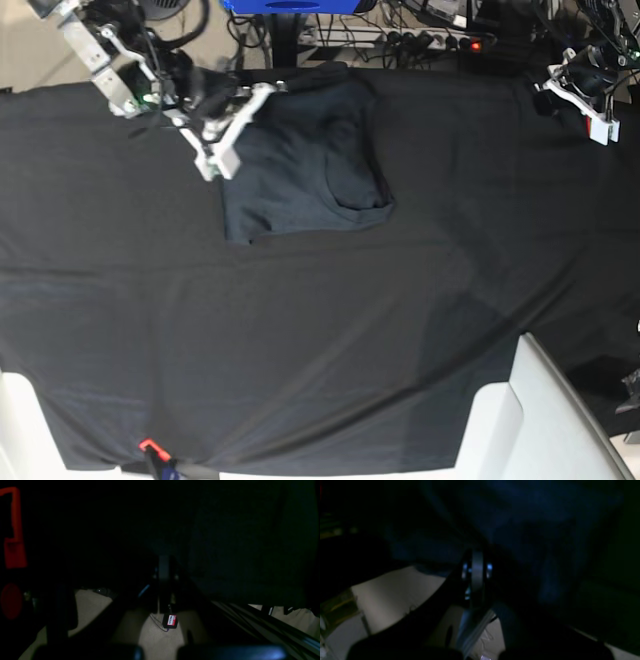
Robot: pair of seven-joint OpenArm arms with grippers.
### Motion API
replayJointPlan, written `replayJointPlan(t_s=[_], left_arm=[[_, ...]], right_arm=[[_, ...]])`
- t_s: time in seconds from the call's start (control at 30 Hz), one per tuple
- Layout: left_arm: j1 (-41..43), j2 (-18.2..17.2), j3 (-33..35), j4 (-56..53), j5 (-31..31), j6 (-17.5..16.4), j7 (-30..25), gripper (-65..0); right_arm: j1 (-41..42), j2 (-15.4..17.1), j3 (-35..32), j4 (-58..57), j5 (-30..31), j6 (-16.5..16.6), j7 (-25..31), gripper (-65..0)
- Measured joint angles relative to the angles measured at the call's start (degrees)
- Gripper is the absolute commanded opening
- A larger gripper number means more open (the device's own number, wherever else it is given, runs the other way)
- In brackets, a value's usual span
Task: Fold the T-shirt properly
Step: 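Pull the grasped fabric with the right gripper to square the shirt, then press and tuck the shirt's side edge with the right gripper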
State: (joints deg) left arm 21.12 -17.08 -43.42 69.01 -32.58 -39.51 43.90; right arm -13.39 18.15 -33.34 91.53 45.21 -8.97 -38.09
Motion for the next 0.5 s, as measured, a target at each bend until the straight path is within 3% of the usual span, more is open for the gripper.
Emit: replayJointPlan(t_s=[0.17,0.3,0.4,0.5], left_arm=[[0.0,-0.17,0.0,-0.02,0.0,0.0,0.0,-65.0],[0.02,-0.11,0.0,-0.02,0.0,0.0,0.0,-65.0],[0.02,-0.13,0.0,-0.02,0.0,0.0,0.0,-65.0],[0.0,-0.24,0.0,-0.02,0.02,0.02,0.02,-65.0]], right_arm=[[-1.01,-0.48,-0.02,-1.6,0.39,0.39,0.7,-64.2],[-4.04,-0.09,-0.04,4.85,-0.31,-0.74,-0.74,-64.2],[-3.23,-0.46,0.02,9.38,0.9,0.35,-0.79,-64.2],[-2.91,-0.92,5.92,9.33,0.42,-0.15,-2.64,-64.1]])
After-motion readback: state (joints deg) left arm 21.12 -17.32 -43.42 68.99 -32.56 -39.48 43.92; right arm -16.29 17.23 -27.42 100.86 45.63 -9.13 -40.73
